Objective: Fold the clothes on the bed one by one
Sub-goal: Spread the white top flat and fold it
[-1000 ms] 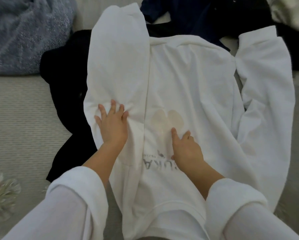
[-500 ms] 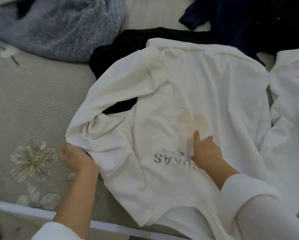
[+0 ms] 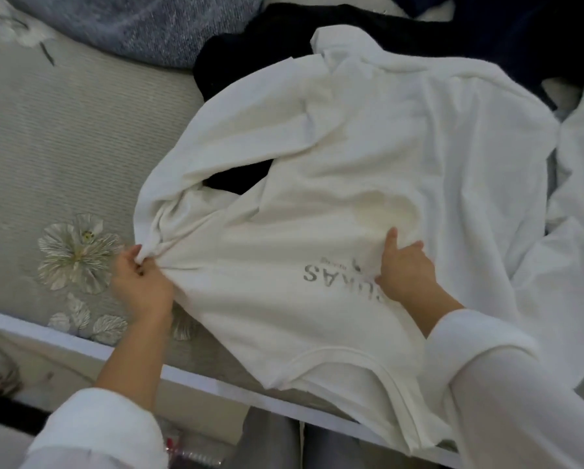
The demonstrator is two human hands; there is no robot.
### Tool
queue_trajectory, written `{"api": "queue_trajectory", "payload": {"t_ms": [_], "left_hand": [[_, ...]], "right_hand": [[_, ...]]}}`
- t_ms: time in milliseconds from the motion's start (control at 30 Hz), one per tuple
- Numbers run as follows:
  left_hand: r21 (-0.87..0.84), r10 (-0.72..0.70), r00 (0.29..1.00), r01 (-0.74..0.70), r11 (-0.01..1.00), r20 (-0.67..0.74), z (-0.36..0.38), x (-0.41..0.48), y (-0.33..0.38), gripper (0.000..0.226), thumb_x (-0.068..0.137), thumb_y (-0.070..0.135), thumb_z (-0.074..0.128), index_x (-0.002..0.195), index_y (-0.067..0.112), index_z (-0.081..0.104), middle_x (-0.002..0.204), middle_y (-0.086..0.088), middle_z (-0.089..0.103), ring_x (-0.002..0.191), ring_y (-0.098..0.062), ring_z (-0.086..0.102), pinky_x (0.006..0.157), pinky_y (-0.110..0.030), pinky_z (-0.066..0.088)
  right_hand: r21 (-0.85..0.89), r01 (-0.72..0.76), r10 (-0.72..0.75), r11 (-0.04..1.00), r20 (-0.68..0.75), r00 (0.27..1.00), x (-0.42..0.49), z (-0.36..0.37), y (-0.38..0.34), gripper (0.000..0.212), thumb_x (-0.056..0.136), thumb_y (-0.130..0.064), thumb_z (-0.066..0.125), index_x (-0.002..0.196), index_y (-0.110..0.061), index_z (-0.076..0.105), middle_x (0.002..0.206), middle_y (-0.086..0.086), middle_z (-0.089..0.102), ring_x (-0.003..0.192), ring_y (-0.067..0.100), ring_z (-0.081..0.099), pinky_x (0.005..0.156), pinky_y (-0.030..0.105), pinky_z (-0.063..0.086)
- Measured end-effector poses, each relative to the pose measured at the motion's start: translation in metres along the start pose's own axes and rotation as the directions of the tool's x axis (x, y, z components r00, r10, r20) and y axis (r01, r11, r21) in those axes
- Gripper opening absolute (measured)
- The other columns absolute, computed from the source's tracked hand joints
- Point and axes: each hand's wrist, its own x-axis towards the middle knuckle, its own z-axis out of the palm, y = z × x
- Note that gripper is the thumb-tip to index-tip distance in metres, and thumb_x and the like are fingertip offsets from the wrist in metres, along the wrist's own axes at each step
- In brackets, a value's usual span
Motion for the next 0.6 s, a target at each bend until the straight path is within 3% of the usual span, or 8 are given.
{"api": "queue_trajectory", "payload": {"t_ms": [67,133,233,333,467,500,533,600], "left_hand": [[0.093,-0.006,1.000,0.005,0.996,0.006,0.013,-0.009,0.008,0.042,0.090,-0.002,0.045,0.131,0.009,0.046,0.133,-0.017,0.050,0.122,-0.031,0.048,0.099,-0.038,0.040],[0.211,0.170,0.985,-0.168,0.963,0.008,0.034,-0.031,0.031,0.055,0.080,-0.006,0.048,0.132,0.010,0.042,0.144,-0.018,0.034,0.134,-0.036,0.029,0.107,-0.048,0.027],[0.299,0.444,0.879,-0.476,0.827,0.172,0.073,-0.068,0.067,0.064,0.072,-0.002,0.057,0.133,0.013,0.040,0.152,-0.016,0.017,0.137,-0.037,0.016,0.107,-0.056,0.016],[0.287,0.570,0.684,-0.719,0.633,0.454,0.118,-0.085,0.102,0.067,0.080,0.007,0.061,0.141,0.019,0.036,0.156,-0.009,0.012,0.140,-0.028,0.010,0.108,-0.054,0.015],[0.236,0.596,0.275,-0.961,0.144,0.754,0.173,-0.068,0.136,0.055,0.098,0.035,0.040,0.150,0.038,0.019,0.161,0.002,0.006,0.146,-0.026,-0.001,0.111,-0.053,0.009],[0.266,0.546,0.250,-0.963,0.050,0.800,0.183,-0.057,0.139,0.053,0.100,0.041,0.029,0.150,0.040,0.012,0.162,0.003,-0.001,0.147,-0.027,-0.008,0.112,-0.056,0.004],[0.337,0.507,0.301,-0.941,0.022,0.807,0.189,-0.044,0.141,0.054,0.100,0.046,0.021,0.151,0.040,0.005,0.161,0.003,-0.007,0.146,-0.028,-0.015,0.112,-0.059,-0.002],[0.556,0.449,0.566,-0.814,0.169,0.692,0.191,-0.019,0.145,0.061,0.099,0.051,0.017,0.153,0.030,-0.001,0.160,-0.003,-0.014,0.143,-0.032,-0.023,0.110,-0.063,-0.007]], "right_hand": [[-0.066,0.007,-0.007,0.998,0.004,1.000,-0.001,0.000,0.000,0.092,0.096,-0.026,0.056,0.151,-0.012,-0.017,0.149,0.043,0.005,0.137,0.044,0.031,0.108,0.042,0.035],[-0.099,0.034,-0.035,0.994,-0.006,0.999,-0.001,-0.002,0.001,0.093,0.094,-0.030,0.057,0.152,-0.011,-0.013,0.148,0.039,0.020,0.134,0.041,0.037,0.103,0.039,0.039],[-0.123,0.131,-0.146,0.984,-0.118,0.982,0.004,-0.017,0.014,0.069,0.094,-0.026,0.050,0.152,-0.012,0.014,0.125,0.013,0.055,0.111,0.028,0.055,0.077,0.032,0.043],[0.008,0.168,-0.162,0.986,-0.205,0.965,0.016,-0.045,0.036,0.033,0.093,-0.022,0.047,0.125,-0.014,0.048,0.114,0.008,0.060,0.096,0.027,0.059,0.068,0.029,0.037],[0.268,0.152,-0.059,0.951,-0.326,0.944,0.042,-0.075,0.070,0.033,0.093,-0.023,0.047,0.125,-0.016,0.051,0.116,0.007,0.060,0.104,0.027,0.057,0.073,0.030,0.040],[0.300,0.157,-0.056,0.941,-0.318,0.947,0.047,-0.077,0.079,0.037,0.093,-0.023,0.048,0.129,-0.017,0.050,0.120,0.007,0.058,0.108,0.027,0.055,0.077,0.031,0.043],[0.303,0.162,-0.069,0.939,-0.294,0.953,0.051,-0.077,0.088,0.040,0.093,-0.024,0.048,0.133,-0.017,0.047,0.124,0.007,0.056,0.112,0.027,0.053,0.083,0.032,0.044],[0.250,0.166,-0.098,0.954,-0.266,0.959,0.059,-0.073,0.103,0.039,0.094,-0.023,0.047,0.132,-0.014,0.047,0.126,0.009,0.051,0.115,0.027,0.051,0.091,0.034,0.044]]}}
